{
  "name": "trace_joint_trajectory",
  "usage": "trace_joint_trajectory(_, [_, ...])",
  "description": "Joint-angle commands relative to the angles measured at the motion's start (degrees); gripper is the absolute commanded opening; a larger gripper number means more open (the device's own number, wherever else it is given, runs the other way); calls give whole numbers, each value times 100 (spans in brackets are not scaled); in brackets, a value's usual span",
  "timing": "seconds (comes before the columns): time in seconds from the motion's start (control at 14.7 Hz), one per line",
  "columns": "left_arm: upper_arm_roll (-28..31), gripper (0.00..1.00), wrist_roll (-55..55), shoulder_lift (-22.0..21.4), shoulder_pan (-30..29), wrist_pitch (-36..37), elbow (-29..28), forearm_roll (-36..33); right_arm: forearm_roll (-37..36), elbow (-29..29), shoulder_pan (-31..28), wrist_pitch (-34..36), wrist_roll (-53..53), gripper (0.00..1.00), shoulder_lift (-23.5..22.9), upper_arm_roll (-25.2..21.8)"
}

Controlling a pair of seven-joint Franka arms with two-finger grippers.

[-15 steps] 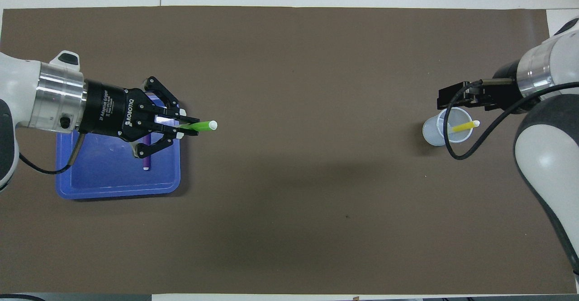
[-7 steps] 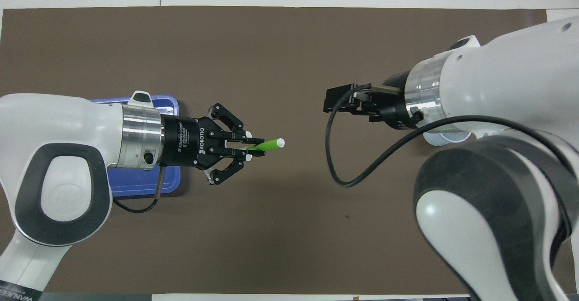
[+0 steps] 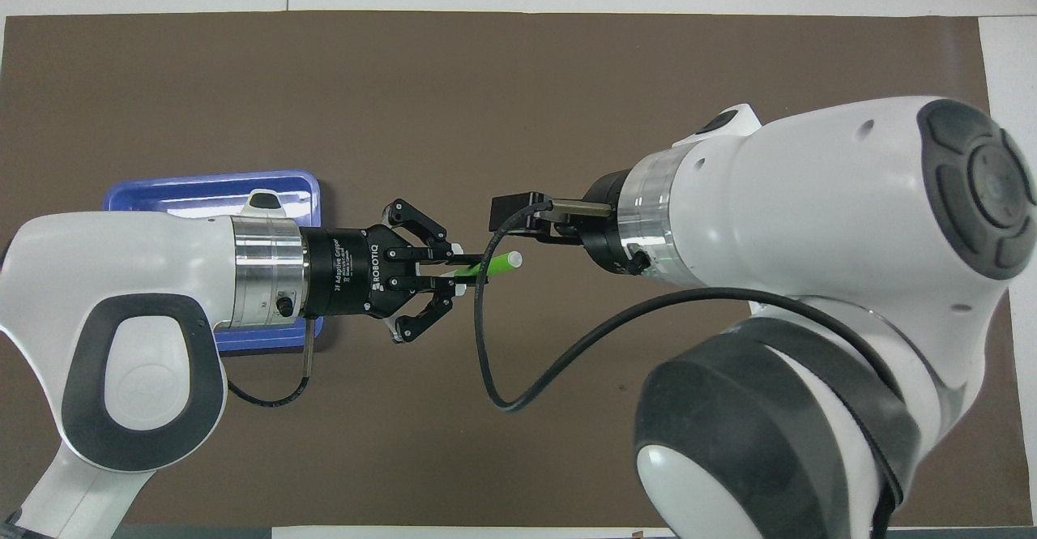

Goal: Transfer and insert pens with both arms
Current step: 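Close the right gripper on the green pen tip near the left gripper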

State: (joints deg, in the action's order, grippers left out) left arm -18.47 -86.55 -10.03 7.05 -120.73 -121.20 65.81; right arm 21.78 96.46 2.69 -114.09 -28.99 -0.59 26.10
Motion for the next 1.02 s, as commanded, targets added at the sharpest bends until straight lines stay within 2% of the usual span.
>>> trace_joint_trajectory(0.0, [54,0,-55,-192,51,-170,-202,256,55,74,-58,-88,34,100,24,254])
trace_joint_trajectory(0.2, [54,0,-64,-192,51,-249,-211,309,46,74,-58,-105,95,99,33,352])
trace_joint_trajectory(0.41, [54,0,-90,-192,25,-249,-211,353,37,74,-58,-219,95,90,24,352])
trace_joint_trajectory(0.82, [54,0,-125,-192,-2,-345,-211,476,37,162,-58,-545,95,83,24,352])
trace_joint_trajectory(0.95, [54,0,-134,-192,7,-407,-211,485,37,188,-58,-545,95,74,33,352])
